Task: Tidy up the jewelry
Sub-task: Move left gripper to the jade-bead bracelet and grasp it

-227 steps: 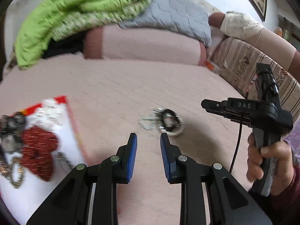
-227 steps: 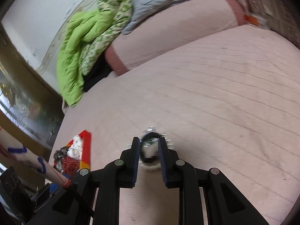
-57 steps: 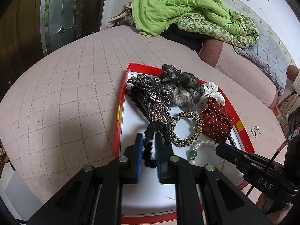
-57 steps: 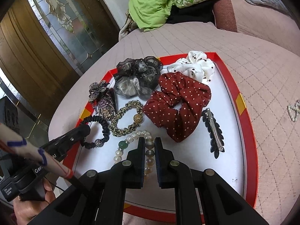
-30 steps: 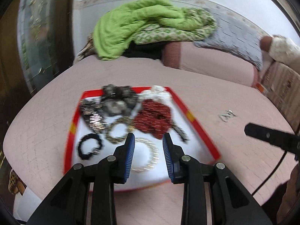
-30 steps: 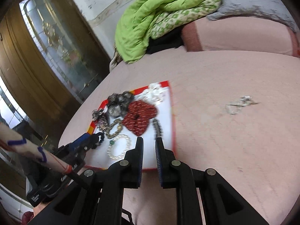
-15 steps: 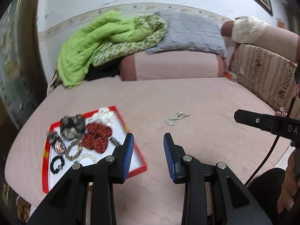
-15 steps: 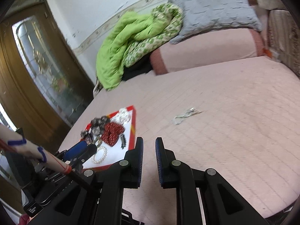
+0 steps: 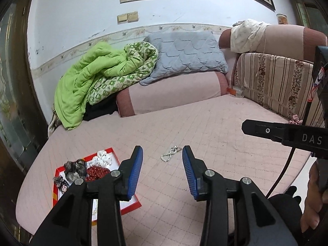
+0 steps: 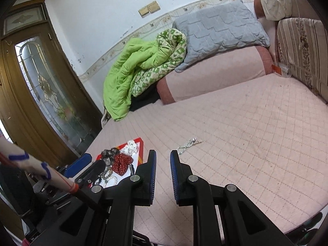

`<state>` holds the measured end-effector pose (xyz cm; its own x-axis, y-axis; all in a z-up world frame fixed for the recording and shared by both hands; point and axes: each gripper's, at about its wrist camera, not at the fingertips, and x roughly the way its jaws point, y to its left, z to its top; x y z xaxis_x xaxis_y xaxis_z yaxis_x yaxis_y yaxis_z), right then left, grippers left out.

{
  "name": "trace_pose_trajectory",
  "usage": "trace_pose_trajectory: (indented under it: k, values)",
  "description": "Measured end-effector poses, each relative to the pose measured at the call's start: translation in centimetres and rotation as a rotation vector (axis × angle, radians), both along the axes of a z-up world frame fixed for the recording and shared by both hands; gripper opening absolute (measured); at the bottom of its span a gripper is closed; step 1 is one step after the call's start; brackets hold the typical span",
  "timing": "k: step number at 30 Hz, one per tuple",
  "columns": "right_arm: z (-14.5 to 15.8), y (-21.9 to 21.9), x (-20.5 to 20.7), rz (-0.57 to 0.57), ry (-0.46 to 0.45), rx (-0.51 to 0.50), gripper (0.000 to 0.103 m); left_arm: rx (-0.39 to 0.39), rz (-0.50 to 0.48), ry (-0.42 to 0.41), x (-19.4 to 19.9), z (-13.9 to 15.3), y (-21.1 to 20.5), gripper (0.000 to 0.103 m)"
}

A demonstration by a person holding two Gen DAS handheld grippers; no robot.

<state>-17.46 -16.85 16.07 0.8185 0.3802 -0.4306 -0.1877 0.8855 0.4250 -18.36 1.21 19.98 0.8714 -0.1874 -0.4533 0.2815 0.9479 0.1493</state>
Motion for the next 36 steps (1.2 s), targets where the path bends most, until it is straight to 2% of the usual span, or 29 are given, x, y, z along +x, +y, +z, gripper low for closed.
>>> trace_pose_trajectory:
  k: [4,8,13,19,25,29,32,34,36]
  values:
    - [0.3,-0.4,-0.1,-0.01,-0.011,-0.001,0.025,0.01,-0.014,0.007,0.7,-0.2,-0.7,0.04]
    - [-0.8,-0.9,1.1,-0.029,0.02,0.007,0.025,-0.011,-0.004,0.071,2.9,-2.1,0.2,0.041]
    - [-3.8,-0.7,4.1,-0.037,0.112,0.006,0.025,-0.042,0.053,0.164,6.4,-5.5,3.0,0.041]
    - [-7.5,-0.1,8.8,-0.044,0.212,0.016,0.025,-0.099,0.066,0.265,10.8,-8.5,5.0,0.041]
    - [-9.5,-0.9,14.2,-0.138,0.277,0.063,0.025,-0.188,0.002,0.376,17.0,-10.6,3.3,0.041]
    - [-10.0,-1.9,17.0,-0.209,0.275,0.11,0.025,-0.239,-0.007,0.493,21.8,-13.8,1.7,0.041]
    - [-10.8,-2.0,18.0,-0.222,0.268,0.078,0.025,-0.234,0.02,0.54,24.3,-16.2,0.7,0.041]
    - [-11.9,-2.4,18.5,-0.215,0.297,0.085,0.025,-0.238,0.039,0.557,25.5,-17.1,0.6,0.041]
    - [-12.5,-2.9,18.9,-0.212,0.322,0.107,0.025,-0.195,0.059,0.554,26.6,-18.0,-0.1,0.041]
